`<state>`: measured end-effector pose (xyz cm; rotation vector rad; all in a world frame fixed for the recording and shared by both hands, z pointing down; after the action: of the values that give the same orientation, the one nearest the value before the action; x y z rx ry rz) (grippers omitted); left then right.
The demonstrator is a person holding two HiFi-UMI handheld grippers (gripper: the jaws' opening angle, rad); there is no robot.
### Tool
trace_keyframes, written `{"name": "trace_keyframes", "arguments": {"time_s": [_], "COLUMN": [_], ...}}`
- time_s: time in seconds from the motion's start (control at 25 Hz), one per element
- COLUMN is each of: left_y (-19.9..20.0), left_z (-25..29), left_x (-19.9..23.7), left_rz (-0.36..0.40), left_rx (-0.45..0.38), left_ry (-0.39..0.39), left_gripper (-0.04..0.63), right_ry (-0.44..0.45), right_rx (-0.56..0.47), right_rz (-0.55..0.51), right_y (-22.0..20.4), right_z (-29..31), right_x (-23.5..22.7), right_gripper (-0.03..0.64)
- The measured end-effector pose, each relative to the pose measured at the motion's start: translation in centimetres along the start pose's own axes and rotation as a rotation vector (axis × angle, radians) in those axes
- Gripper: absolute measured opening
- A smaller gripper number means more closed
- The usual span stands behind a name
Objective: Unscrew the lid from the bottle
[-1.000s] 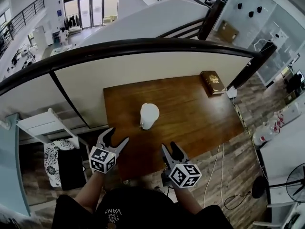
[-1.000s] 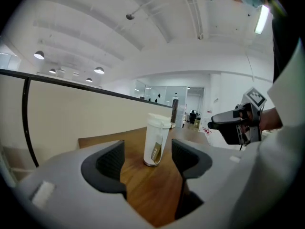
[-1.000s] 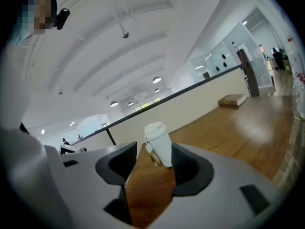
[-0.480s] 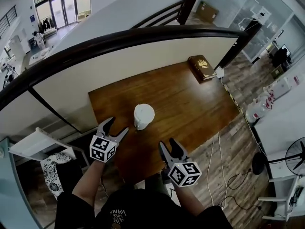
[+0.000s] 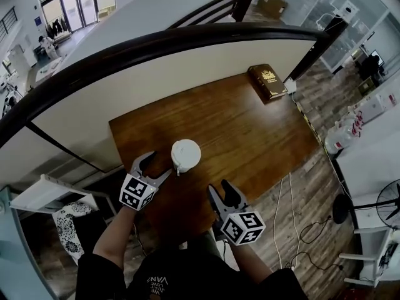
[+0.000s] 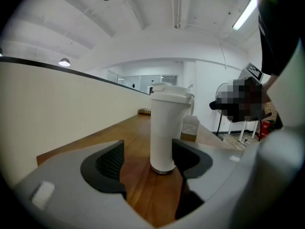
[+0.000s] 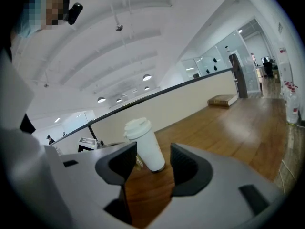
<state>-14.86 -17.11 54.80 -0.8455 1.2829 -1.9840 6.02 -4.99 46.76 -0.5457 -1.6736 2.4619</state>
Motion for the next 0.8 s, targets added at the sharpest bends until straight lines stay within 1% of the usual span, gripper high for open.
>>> {"name": "trace_keyframes", "arguments": {"time_s": [0.28, 0.44, 0.68, 0.8], "left_y": [-0.2, -0.2, -0.2, -0.2], "left_z": [1.3, 1.4, 2.9, 4.0], "left_x": [-0.7, -1.4, -2.3, -2.9], "left_rz": [-0.006, -0.002, 0.003, 0.011], "left_rx": [-0.020, -0.024, -0.025, -0.026], "left_ry": [-0.077, -0.136, -0.174, -0.200], "left_gripper": [0.318, 0.337, 0.339, 0.347], "right_ry": [0.008, 0.026, 0.059, 0.090], "right_rx": [0.000, -0.011, -0.028, -0.052], "right_rz": [-0.024, -0.045, -0.071, -0.108], "right_y": [0.5, 1.1, 2.1, 3.0], "right_z": [1.1, 1.6, 2.8, 3.4], "right_x": [-0.7, -0.6, -0.6, -0.2], "right_gripper": [0.210, 0.212, 0.210, 0.212]}}
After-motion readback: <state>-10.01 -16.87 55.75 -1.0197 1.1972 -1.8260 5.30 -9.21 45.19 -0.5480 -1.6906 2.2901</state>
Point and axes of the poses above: the fingertips, and each gripper's own axes: z forward along the fingers, x to its left, y out of its top, the point moved 6 cm from there along -z, backward along the fingers, and after that the axes turned 8 degrees about -z, right-handed, at the moved point
